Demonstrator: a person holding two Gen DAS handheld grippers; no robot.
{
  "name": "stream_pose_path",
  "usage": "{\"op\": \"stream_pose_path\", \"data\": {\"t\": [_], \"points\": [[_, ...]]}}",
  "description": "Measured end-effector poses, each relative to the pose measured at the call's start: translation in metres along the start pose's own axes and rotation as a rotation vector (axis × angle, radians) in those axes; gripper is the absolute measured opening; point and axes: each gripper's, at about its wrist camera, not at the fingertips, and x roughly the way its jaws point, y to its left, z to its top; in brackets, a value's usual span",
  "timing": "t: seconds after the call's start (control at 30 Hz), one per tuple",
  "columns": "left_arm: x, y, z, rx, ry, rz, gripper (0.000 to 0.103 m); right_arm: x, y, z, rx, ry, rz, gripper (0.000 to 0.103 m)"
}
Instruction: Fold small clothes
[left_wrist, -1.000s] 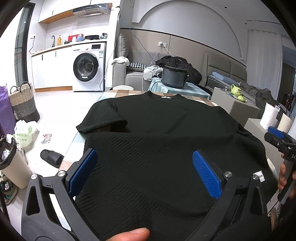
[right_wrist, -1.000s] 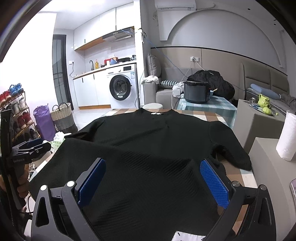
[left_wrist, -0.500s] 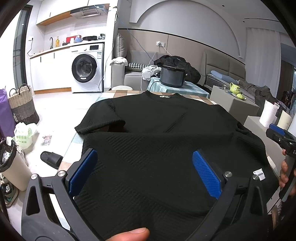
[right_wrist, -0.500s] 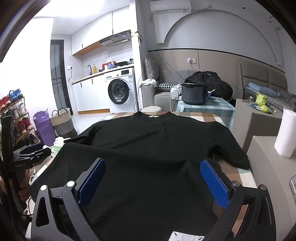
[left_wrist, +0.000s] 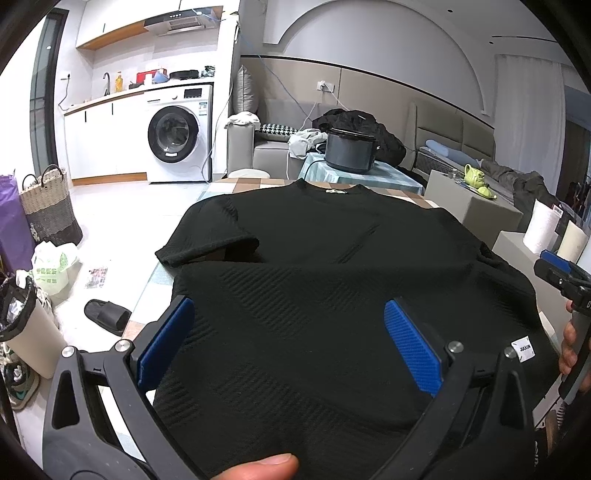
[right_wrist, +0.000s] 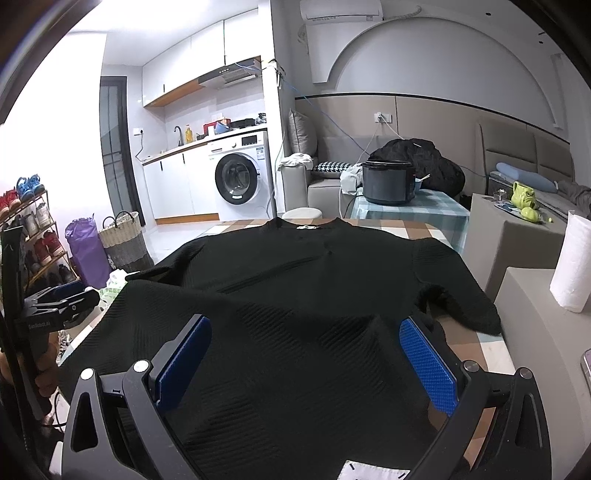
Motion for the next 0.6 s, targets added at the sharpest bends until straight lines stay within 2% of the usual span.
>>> {"op": "stream_pose_path", "data": {"t": [0.27, 0.6], "points": [[0.005, 0.005, 0.0, -0.004, 0.013, 0.004, 0.102, -0.005, -0.006, 0.002, 0.043, -0.04, -0.014, 0.103], [0.014, 0.012, 0.007, -0.016, 0.013, 0.004, 0.102, 0.005, -0.012, 0.005, 0.057, 0.0, -0.024, 0.103]]}}
